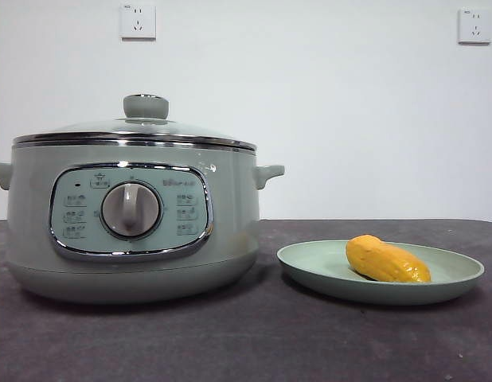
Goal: Take the corn out from the steamer,put the corn on the plate,close the lid
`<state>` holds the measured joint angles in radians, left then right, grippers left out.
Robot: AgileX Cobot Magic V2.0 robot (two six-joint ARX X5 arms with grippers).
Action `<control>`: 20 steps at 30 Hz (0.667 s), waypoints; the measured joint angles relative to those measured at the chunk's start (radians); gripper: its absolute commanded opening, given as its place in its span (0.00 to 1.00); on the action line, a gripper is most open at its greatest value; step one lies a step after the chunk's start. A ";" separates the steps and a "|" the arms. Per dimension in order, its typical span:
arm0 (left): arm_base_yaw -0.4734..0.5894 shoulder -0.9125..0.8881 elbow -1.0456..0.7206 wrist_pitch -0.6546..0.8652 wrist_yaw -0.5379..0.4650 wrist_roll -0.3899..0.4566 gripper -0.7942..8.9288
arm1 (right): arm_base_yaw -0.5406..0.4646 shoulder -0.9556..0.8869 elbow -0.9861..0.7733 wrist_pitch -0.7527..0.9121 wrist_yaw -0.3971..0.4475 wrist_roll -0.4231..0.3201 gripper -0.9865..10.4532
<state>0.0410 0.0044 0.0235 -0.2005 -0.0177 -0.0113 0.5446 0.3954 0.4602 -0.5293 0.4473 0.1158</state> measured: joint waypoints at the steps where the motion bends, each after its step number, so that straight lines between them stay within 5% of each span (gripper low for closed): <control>1: 0.000 0.000 0.000 0.000 0.000 0.000 0.08 | -0.010 -0.011 0.000 -0.005 0.000 0.000 0.09; 6: 0.000 0.000 0.000 0.000 0.000 0.000 0.08 | -0.148 -0.098 -0.017 0.010 -0.061 0.029 0.09; 14: 0.000 0.000 0.000 0.000 -0.001 0.000 0.08 | -0.430 -0.272 -0.167 0.075 -0.365 0.006 0.09; 20: 0.000 0.000 0.000 0.000 0.000 0.000 0.08 | -0.486 -0.377 -0.305 0.156 -0.474 -0.034 0.09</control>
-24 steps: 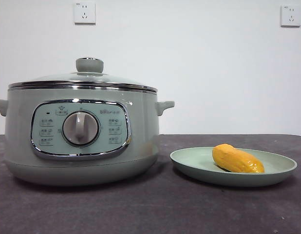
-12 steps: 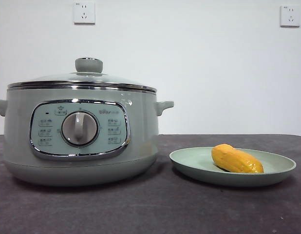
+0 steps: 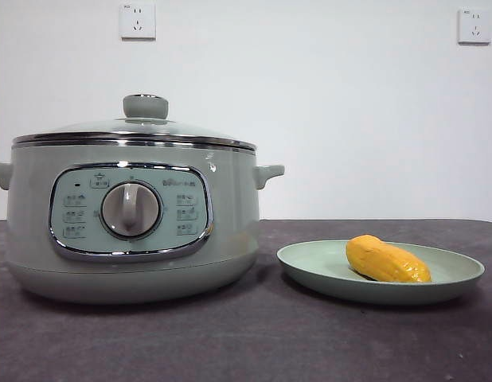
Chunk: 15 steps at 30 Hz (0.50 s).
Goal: Take the corn out from the steamer,put the corn on the plate,close the lid
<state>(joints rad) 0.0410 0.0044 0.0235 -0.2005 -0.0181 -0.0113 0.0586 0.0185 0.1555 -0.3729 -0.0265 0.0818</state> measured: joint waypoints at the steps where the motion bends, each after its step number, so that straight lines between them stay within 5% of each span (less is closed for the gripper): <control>1: 0.000 0.000 0.000 0.000 0.000 0.000 0.08 | 0.000 -0.013 -0.022 0.006 0.000 -0.002 0.09; 15: 0.000 0.000 0.000 0.000 -0.001 0.000 0.08 | 0.000 -0.014 -0.089 0.040 -0.053 -0.031 0.09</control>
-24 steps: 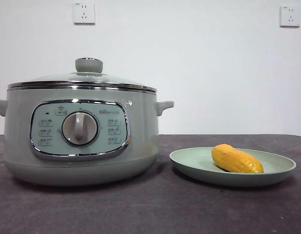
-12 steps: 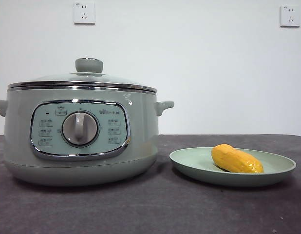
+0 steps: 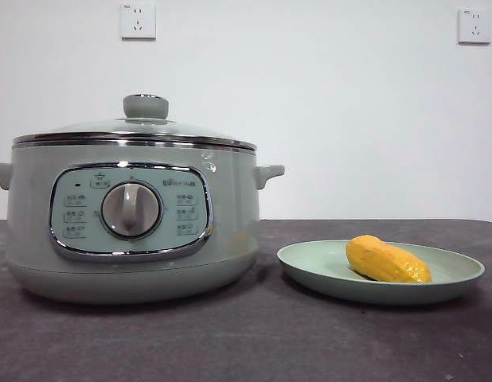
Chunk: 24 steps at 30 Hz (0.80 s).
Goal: Take the corn out from the steamer,put the corn on the plate,close the lid
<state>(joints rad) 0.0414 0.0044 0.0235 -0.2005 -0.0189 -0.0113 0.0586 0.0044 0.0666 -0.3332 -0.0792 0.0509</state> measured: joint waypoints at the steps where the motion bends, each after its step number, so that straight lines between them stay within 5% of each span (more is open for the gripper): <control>1: 0.000 0.000 0.000 0.000 0.000 0.000 0.08 | 0.000 0.000 0.000 0.001 0.000 -0.004 0.09; 24: 0.000 0.000 0.000 0.000 0.000 0.000 0.08 | 0.000 0.000 0.000 0.002 0.001 -0.011 0.09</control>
